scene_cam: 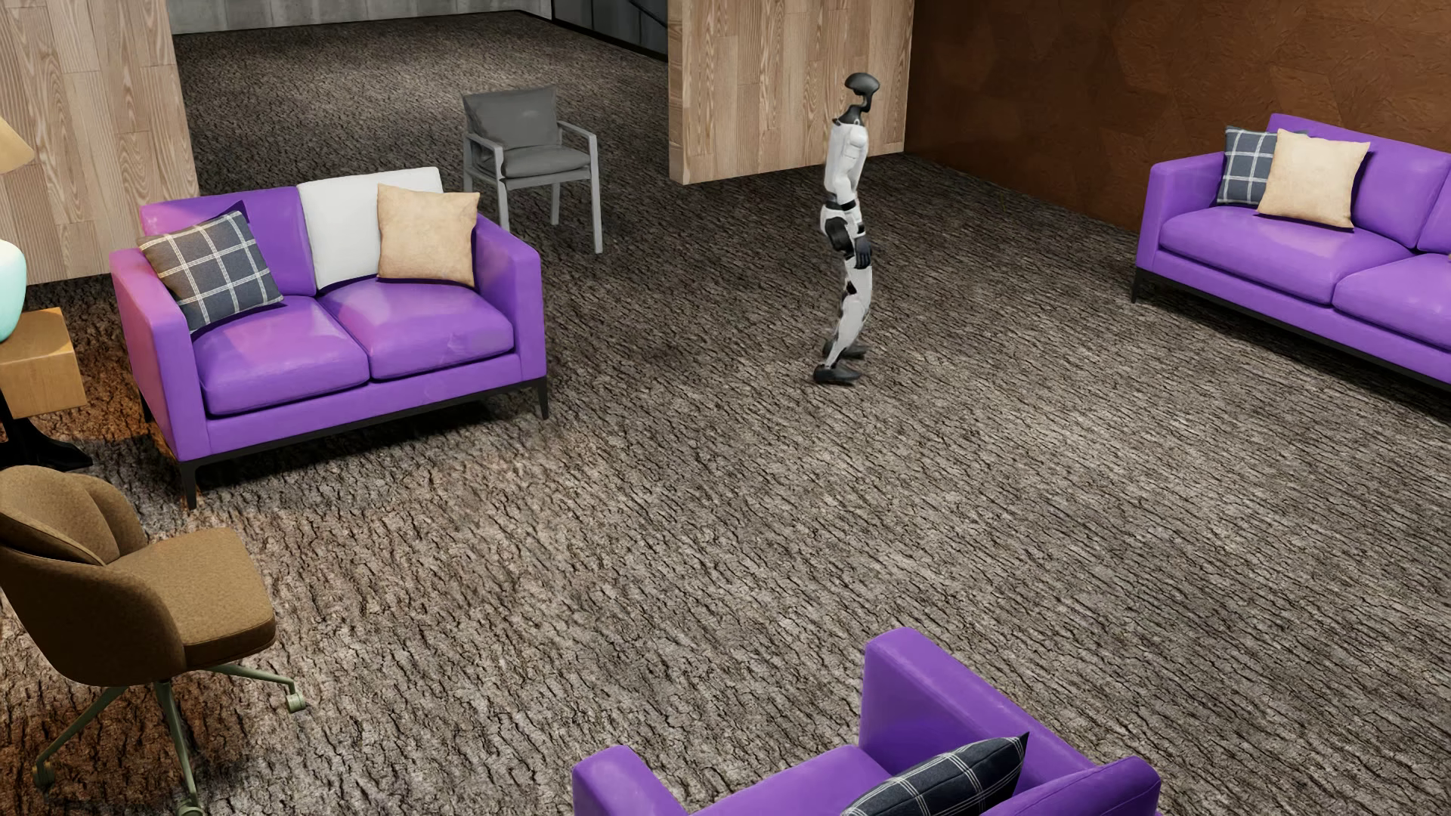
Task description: Walk to the officechair
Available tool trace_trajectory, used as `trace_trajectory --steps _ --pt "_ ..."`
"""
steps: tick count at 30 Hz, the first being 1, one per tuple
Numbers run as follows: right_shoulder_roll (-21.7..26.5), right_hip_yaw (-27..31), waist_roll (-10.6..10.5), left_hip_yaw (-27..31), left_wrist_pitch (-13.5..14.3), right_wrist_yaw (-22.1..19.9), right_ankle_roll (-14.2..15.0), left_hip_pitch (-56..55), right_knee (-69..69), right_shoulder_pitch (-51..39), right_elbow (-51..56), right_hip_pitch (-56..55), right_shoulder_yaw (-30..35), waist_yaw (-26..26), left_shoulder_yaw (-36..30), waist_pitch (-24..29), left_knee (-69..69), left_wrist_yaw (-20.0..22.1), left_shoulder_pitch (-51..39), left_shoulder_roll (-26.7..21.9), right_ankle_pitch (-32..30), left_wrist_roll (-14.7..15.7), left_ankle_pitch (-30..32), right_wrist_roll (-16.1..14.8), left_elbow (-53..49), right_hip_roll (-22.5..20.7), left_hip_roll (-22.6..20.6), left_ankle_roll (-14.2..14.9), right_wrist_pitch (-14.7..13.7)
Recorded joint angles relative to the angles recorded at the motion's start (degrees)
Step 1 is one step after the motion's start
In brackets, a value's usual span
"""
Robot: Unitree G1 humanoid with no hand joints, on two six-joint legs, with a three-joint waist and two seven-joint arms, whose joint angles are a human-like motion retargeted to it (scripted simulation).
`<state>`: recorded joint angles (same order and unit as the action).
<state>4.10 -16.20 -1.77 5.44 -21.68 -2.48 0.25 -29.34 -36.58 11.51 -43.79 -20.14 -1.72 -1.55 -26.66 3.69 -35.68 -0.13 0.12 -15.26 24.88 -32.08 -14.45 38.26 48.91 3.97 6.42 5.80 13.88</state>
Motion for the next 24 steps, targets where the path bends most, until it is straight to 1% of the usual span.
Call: trace_trajectory --steps 1,2,3,4,5,6,7,8,9,10,11,12,13,14,15,16,17,18,19,20,21,22,23,24 --pt "-1.1 0.6 0.7 0.2 -0.1 -0.6 2.2 0.6 -3.4 0.7 1.2 -1.3 -1.2 -0.5 -1.7 -0.1 0.9 -1.1 -1.4 -1.0 -0.6 -1.2 0.3 -0.8 1.3 1.3 -0.7 0.8 -0.1" --pt "-2.1 0.9 1.2 0.5 -0.2 -0.9 4.1 1.4 -5.9 2.0 2.4 -2.1 -2.8 -0.8 -3.2 -0.2 2.4 -1.8 -3.4 -1.9 -1.3 -2.0 1.0 -2.0 2.8 2.9 -1.3 1.1 -1.1" --pt "-3.1 0.4 1.6 1.2 -0.6 -1.1 4.3 2.1 -7.4 2.7 3.0 -2.0 -4.3 -1.0 -4.3 -0.4 4.0 -1.8 -5.3 -2.7 -1.5 -2.4 1.8 -2.9 4.1 4.9 -1.6 1.3 -1.5" --pt "-3.5 -1.0 1.9 1.9 -1.1 -1.8 3.3 2.9 -8.1 2.4 3.3 -1.2 -4.8 -1.2 -4.6 -0.6 5.9 -1.8 -6.6 -3.4 -2.2 -2.5 2.8 -2.4 4.4 7.4 -1.7 1.5 -0.6" --pt "-3.2 -3.0 2.0 2.5 -1.0 -1.6 2.2 3.7 -8.1 2.2 3.2 0.2 -5.1 -1.2 -4.5 -1.0 7.8 -1.5 -7.7 -4.2 -3.3 -2.6 4.0 -1.4 3.9 10.3 -1.7 1.9 0.1" --pt "-2.3 -5.4 2.2 3.0 -0.4 -0.8 1.5 4.4 -7.6 2.3 2.8 2.1 -5.1 -1.1 -4.1 -1.4 9.5 -0.7 -8.5 -4.8 -4.4 -2.0 5.0 0.0 2.9 13.6 -1.6 2.3 0.4" --pt "-1.3 -8.8 2.4 3.3 0.3 0.3 -0.6 5.0 -6.3 1.8 2.3 4.2 -4.9 -0.8 -3.1 -1.9 11.1 0.3 -8.7 -5.5 -4.7 -1.0 5.9 1.9 1.3 17.1 -1.4 2.8 0.9" --pt "-0.5 -14.2 2.7 3.0 1.4 1.4 -3.5 5.5 -4.2 1.1 2.0 7.0 -5.0 -0.4 -1.5 -2.4 12.5 1.8 -8.4 -6.2 -5.6 0.2 6.7 3.1 -0.9 21.1 -1.0 3.4 0.7" --pt "-0.2 -22.0 3.1 2.3 2.3 2.2 -6.4 5.9 -1.1 0.2 1.9 10.7 -5.8 0.2 0.5 -3.0 13.4 3.5 -7.3 -6.9 -7.3 1.4 7.1 3.3 -3.3 24.8 -0.2 4.1 0.4" --pt "-0.4 -30.6 3.5 1.2 2.8 2.1 -8.6 6.3 3.0 -0.7 2.1 14.6 -6.8 0.8 2.8 -3.4 13.9 5.1 -5.6 -7.5 -10.6 2.3 7.5 2.9 -5.6 27.2 0.9 4.9 0.0" --pt "-0.7 -38.1 3.9 0.0 3.2 1.7 -0.7 6.7 6.8 -1.8 2.7 17.8 -7.0 1.4 5.6 -3.8 14.3 6.9 -3.4 -7.9 -14.4 3.3 7.8 2.7 -7.6 28.0 2.4 5.8 -0.6" --pt "-0.7 -38.2 4.2 -1.3 3.3 1.3 4.5 7.0 7.6 -2.8 3.2 18.1 -5.8 1.3 8.9 -3.9 13.6 8.4 -0.8 -7.8 -11.1 4.7 7.8 3.3 -9.0 27.2 4.0 6.8 -1.6" --pt "-0.9 -35.8 4.3 -2.5 2.8 1.0 7.0 7.3 6.8 -3.7 4.1 16.9 -3.6 1.1 12.4 -3.9 12.6 9.5 2.0 -7.7 -8.4 6.1 8.2 4.2 -9.5 25.9 6.3 7.8 -2.6" --pt "-1.0 -32.7 4.1 -4.4 2.1 1.3 5.2 7.5 4.5 -4.2 5.1 14.6 -1.4 0.9 16.1 -3.6 11.3 10.5 4.6 -7.1 -6.1 7.6 9.4 4.8 -8.7 24.0 9.6 8.3 -4.6" --pt "-1.2 -29.9 3.7 -6.5 0.9 1.4 3.7 7.1 2.5 -4.4 6.3 12.4 0.6 0.6 19.1 -3.2 9.4 11.2 6.9 -6.0 -4.3 8.7 11.6 5.0 -7.2 21.5 13.4 8.4 -6.3" --pt "-1.8 -27.8 3.2 -7.9 -0.9 1.7 2.4 6.3 2.4 -4.1 7.7 11.3 2.1 0.4 20.1 -2.9 7.2 10.8 8.1 -4.6 -2.9 9.0 15.1 4.7 -5.3 17.8 17.6 8.5 -8.0" --pt "-2.4 -25.7 2.8 -8.6 -2.0 1.7 0.7 5.1 3.3 -3.3 9.4 10.8 3.2 0.2 18.9 -2.4 4.1 8.4 9.5 -4.0 -2.0 7.9 19.3 4.1 -3.1 13.6 21.9 8.3 -9.5" --pt "-2.7 -23.8 2.1 -11.6 -2.0 1.6 -1.0 3.7 4.1 -2.5 10.9 10.7 3.8 0.2 15.7 -1.9 0.4 4.4 10.8 -3.9 -1.2 5.4 23.7 3.2 -1.0 9.5 26.9 6.2 -10.5" --pt "-2.6 -21.4 1.4 -15.3 -1.3 1.6 -2.2 2.6 4.2 -1.9 12.0 10.2 3.3 0.3 12.4 -1.3 -3.6 0.3 11.8 -3.1 -0.3 2.6 24.5 1.9 0.8 6.3 31.6 -1.0 -10.5" --pt "-2.6 -18.7 0.8 -14.9 -0.7 1.2 -2.9 1.3 4.0 -1.4 12.6 9.6 2.0 0.9 10.5 -0.9 -8.5 -2.0 12.9 -1.8 0.7 0.9 20.7 0.4 1.5 3.7 32.3 -6.0 -9.6" --pt "-2.8 -15.9 0.5 -11.2 -0.7 0.4 -2.9 -0.7 4.3 -0.5 13.5 9.2 0.1 1.8 10.7 -0.5 -14.0 -3.2 13.3 0.5 1.4 0.5 16.2 -0.9 2.4 1.4 29.4 -6.0 -8.7" --pt "-2.8 -13.4 0.4 -6.9 -1.0 -0.7 -2.6 -2.8 5.3 0.1 14.3 9.2 -2.0 2.5 11.9 -0.2 -19.0 -3.5 14.1 2.9 1.9 0.9 14.0 -2.7 2.1 -0.8 24.5 -4.8 -7.7" --pt "-2.6 -11.0 0.3 -4.0 -1.0 -1.4 -2.1 -4.9 6.7 0.5 15.1 9.2 -3.7 3.1 13.3 -0.1 -23.0 -2.9 14.7 5.1 2.0 1.3 13.1 -4.4 1.2 -2.7 18.9 -2.7 -7.1" --pt "-2.1 -8.8 0.2 -3.0 -0.5 -1.3 -1.6 -7.0 8.1 0.7 15.8 9.1 -5.0 3.5 14.7 -0.1 -25.9 -2.2 15.4 6.9 2.0 1.3 12.1 -6.2 -0.4 -4.5 14.1 0.1 -6.9"
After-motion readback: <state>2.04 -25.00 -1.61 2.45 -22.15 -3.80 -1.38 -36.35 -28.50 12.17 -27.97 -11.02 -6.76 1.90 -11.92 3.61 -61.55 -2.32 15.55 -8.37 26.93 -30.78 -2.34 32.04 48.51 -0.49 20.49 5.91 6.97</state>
